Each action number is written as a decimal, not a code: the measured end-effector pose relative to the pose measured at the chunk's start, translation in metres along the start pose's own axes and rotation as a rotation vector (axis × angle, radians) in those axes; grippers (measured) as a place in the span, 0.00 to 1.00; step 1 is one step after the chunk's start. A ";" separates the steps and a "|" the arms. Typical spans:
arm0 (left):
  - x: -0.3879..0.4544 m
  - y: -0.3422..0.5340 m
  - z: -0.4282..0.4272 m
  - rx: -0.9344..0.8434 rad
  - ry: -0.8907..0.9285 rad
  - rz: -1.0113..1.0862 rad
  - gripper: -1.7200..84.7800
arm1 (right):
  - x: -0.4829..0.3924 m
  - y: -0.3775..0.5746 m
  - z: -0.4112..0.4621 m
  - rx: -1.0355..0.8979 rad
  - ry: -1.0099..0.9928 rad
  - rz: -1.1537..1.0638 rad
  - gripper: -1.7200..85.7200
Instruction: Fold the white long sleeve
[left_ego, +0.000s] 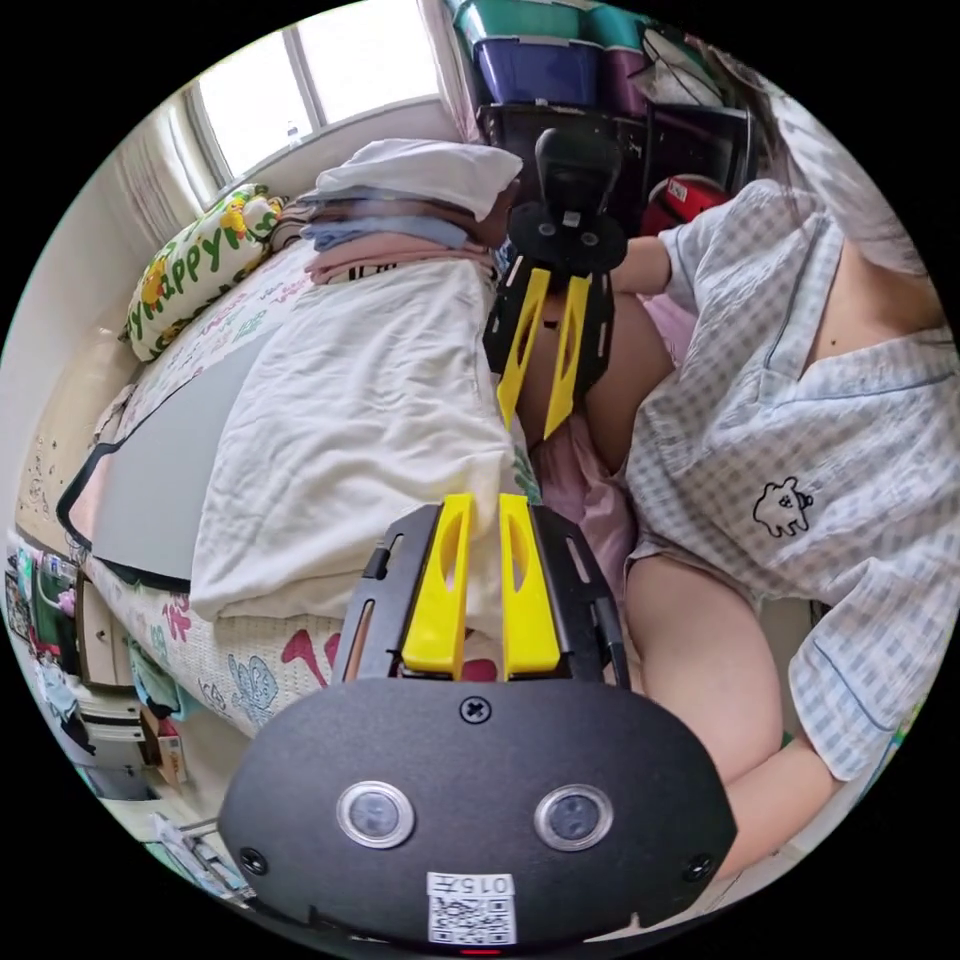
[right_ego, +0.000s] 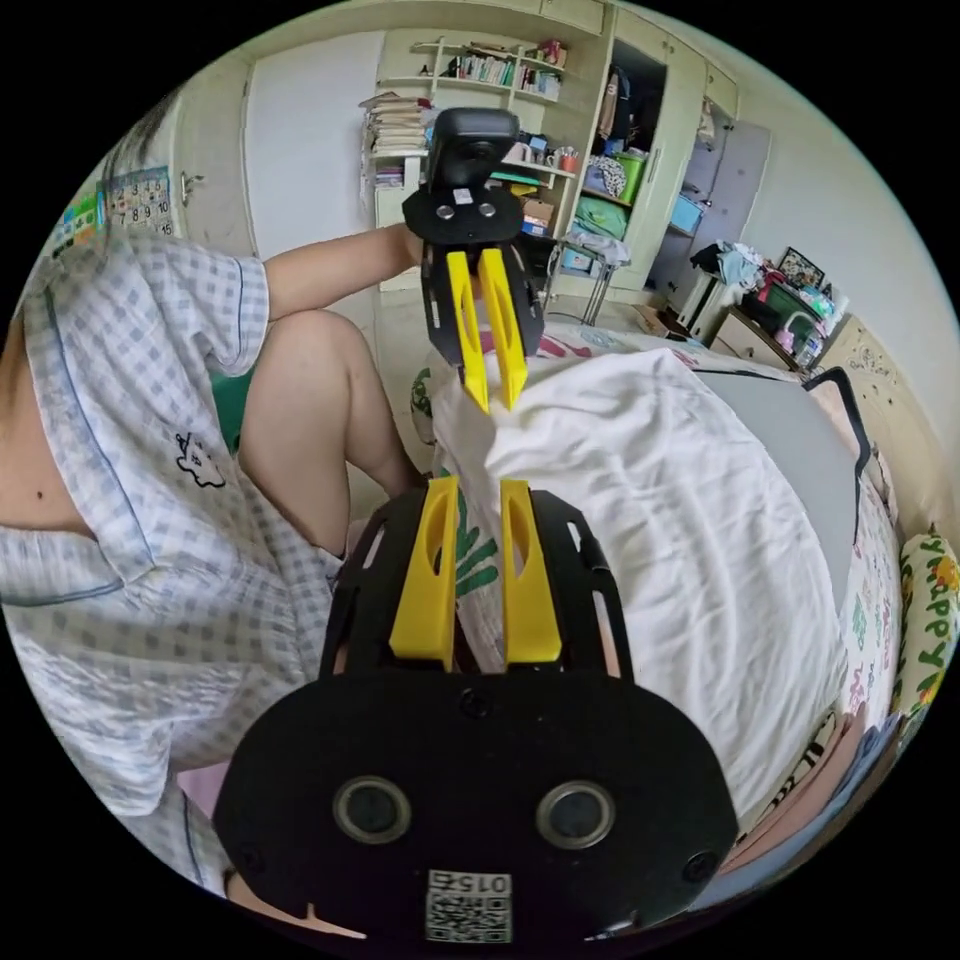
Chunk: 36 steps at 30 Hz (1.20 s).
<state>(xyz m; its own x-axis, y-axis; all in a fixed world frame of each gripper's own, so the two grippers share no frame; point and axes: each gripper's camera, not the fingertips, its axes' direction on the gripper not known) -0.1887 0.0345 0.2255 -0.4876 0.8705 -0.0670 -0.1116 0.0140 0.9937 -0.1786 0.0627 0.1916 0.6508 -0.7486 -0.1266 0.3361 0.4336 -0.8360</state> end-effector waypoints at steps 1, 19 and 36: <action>-0.002 -0.004 0.002 -0.031 -0.004 0.005 0.05 | -0.002 -0.004 0.012 -0.052 0.040 -0.012 0.10; -0.013 -0.051 -0.048 -0.048 -0.009 0.050 0.03 | 0.019 0.019 0.019 0.019 0.066 -0.007 0.09; -0.060 -0.063 -0.057 -0.169 0.121 0.001 0.02 | 0.065 0.084 0.048 -0.207 -0.073 0.060 0.01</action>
<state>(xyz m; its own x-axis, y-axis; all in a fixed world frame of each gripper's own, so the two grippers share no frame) -0.2023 -0.0465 0.1615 -0.5874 0.8047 -0.0861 -0.2492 -0.0787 0.9652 -0.0755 0.0747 0.1384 0.7155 -0.6831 -0.1466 0.1537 0.3585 -0.9208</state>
